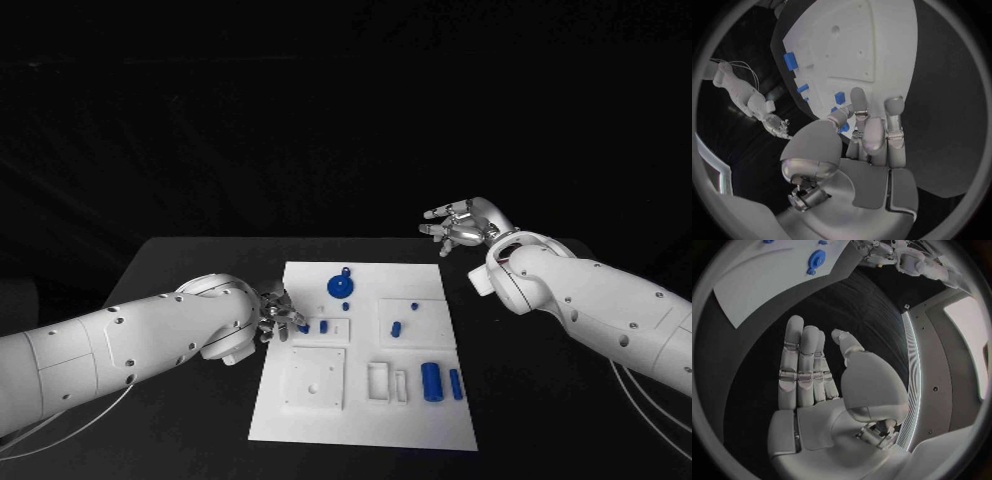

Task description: Assemble the parts on the task board

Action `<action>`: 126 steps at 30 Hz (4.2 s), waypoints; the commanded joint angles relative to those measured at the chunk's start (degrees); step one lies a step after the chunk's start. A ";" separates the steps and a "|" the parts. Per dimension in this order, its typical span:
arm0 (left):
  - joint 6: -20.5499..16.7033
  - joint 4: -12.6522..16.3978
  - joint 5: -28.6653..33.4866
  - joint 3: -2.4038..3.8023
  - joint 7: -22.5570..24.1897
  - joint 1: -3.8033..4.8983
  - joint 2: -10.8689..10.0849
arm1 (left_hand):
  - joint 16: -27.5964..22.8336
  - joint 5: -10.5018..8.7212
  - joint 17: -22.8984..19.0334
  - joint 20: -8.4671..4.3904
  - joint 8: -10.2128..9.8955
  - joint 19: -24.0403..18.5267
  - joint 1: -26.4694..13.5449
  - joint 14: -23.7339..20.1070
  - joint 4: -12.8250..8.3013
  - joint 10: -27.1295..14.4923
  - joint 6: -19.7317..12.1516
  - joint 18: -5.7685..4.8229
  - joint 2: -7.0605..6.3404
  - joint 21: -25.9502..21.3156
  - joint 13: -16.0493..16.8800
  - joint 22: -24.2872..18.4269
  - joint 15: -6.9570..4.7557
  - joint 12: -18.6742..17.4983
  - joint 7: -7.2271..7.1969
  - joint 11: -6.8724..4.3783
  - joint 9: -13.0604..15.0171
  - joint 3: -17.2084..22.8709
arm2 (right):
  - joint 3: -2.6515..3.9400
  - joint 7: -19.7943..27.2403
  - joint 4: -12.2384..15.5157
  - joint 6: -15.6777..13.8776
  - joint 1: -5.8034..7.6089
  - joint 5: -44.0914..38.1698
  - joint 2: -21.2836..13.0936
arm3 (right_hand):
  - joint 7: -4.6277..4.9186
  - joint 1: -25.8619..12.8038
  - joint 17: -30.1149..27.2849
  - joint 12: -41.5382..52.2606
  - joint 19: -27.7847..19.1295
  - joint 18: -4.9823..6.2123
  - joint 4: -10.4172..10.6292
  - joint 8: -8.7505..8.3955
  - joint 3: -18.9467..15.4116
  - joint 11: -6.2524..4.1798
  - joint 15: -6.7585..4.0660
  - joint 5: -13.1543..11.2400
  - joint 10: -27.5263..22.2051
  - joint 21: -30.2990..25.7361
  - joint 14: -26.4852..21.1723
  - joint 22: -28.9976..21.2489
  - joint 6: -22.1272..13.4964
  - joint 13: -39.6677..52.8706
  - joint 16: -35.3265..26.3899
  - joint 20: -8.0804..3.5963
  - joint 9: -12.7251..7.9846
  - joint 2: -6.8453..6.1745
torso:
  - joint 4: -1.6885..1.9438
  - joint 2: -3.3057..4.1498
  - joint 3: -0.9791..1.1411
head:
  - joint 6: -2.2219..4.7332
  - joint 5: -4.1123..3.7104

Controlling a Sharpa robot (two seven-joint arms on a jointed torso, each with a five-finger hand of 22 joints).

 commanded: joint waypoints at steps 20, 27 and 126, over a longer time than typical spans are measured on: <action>-7.48 5.08 0.92 -0.21 2.51 -0.59 -4.05 | 0.52 0.65 -0.37 0.37 -0.19 0.35 0.61 0.19 -2.31 2.60 4.20 0.90 -0.33 0.67 -1.14 1.82 -0.16 0.86 -3.60 -0.44 -0.15 2.52 | 0.03 0.42 0.13 0.48 -0.20 -0.04 -0.27 | -0.08 0.37 -0.01 0.10 2.03 -0.20 0.52 -0.09 0.06 0.08 0.14 0.21 -0.24 0.40 -0.10 -0.18 -0.41 -0.07 -0.18 0.31 -0.06 -0.16 | 0.08 -0.01 -0.04 | -0.15 -0.13; -10.18 5.98 1.84 -0.21 4.05 -0.78 -4.70 | 0.66 0.69 -0.44 0.45 -0.21 0.48 0.65 0.21 -2.27 2.62 4.42 1.00 -0.48 0.91 -1.62 1.88 -0.19 1.15 -3.65 -0.49 -0.32 2.50 | 0.03 0.39 0.13 0.48 -0.23 -0.03 -0.37 | -0.08 0.37 -0.01 0.10 2.03 -0.20 0.52 -0.09 0.06 0.08 0.14 0.21 -0.24 0.40 -0.10 -0.18 -0.41 -0.07 -0.18 0.31 -0.06 -0.16 | 0.04 -0.04 0.01 | -0.19 0.05; -6.99 3.08 -0.27 -0.30 3.50 -2.80 -2.85 | 1.12 0.88 -0.55 0.65 -0.27 0.28 0.98 0.14 -2.55 2.63 4.68 1.16 -0.73 1.05 -3.30 1.85 -0.11 1.87 -3.67 -0.50 -0.53 2.46 | 0.03 0.35 0.10 1.13 -0.35 0.04 -0.61 | -0.08 0.38 -0.03 0.08 2.00 -0.22 0.50 -0.07 0.10 0.08 0.14 0.29 -0.28 0.56 -0.12 -0.60 -0.11 -0.13 -0.24 0.31 -0.04 -0.13 | -0.03 -0.01 0.02 | -0.81 0.03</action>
